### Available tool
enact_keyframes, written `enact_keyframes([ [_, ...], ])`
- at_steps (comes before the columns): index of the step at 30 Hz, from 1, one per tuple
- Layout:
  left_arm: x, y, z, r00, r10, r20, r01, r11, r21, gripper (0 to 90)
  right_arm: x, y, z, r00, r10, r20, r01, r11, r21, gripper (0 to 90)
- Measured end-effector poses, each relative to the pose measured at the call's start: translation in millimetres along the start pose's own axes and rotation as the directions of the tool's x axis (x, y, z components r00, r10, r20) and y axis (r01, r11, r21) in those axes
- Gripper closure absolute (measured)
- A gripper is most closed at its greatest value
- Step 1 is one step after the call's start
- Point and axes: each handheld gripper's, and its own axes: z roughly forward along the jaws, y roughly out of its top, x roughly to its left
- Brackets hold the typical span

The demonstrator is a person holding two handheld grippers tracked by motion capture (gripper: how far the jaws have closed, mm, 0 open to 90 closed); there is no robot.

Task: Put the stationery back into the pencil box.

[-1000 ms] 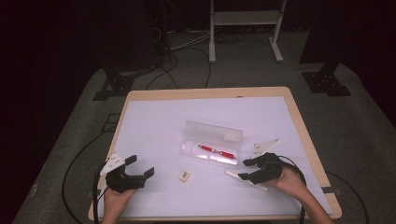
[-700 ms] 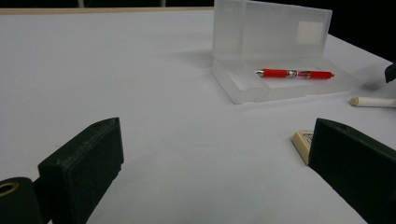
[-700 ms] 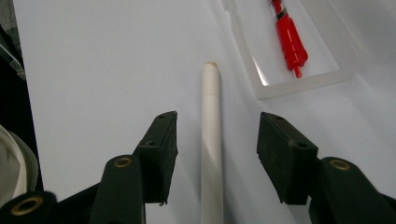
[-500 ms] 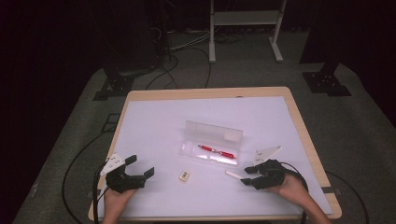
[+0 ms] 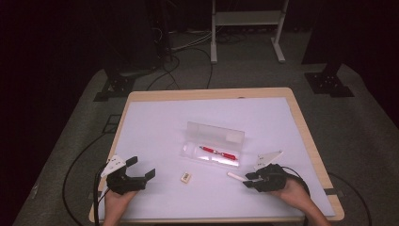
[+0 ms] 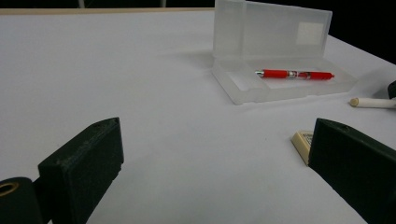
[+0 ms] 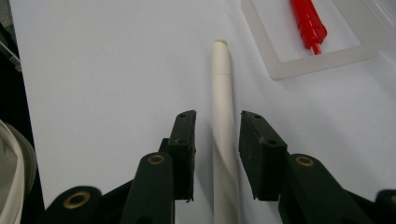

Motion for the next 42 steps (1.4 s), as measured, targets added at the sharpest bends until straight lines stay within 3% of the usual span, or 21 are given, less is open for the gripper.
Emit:
enact_keyframes([
  [12, 0.3, -0.1, -0.4, 1.0000, -0.003, -0.001, 0.003, 1.0000, -0.001, 2.8, 0.1, -5.7, 4.7, 0.9998, 0.001, 0.020, -0.002, 1.000, 0.011, 76.3],
  [21, 0.0, -0.1, -0.8, 1.0000, -0.004, -0.002, 0.004, 1.0000, -0.003, 2.8, 1.3, -5.6, 4.5, 0.9994, -0.016, 0.029, 0.016, 1.000, 0.012, 77.7],
  [34, 0.8, 0.0, -1.6, 1.0000, -0.006, -0.004, 0.006, 1.0000, -0.007, 2.8, -0.9, -2.9, -2.7, 1.0000, 0.000, 0.006, 0.000, 1.000, -0.026, 77.9],
  [42, 0.6, -0.2, -1.2, 1.0000, -0.004, -0.003, 0.004, 1.0000, -0.003, 2.8, -3.8, 10.5, -12.0, 0.9999, -0.011, 0.008, 0.011, 0.998, -0.060, 77.9],
])
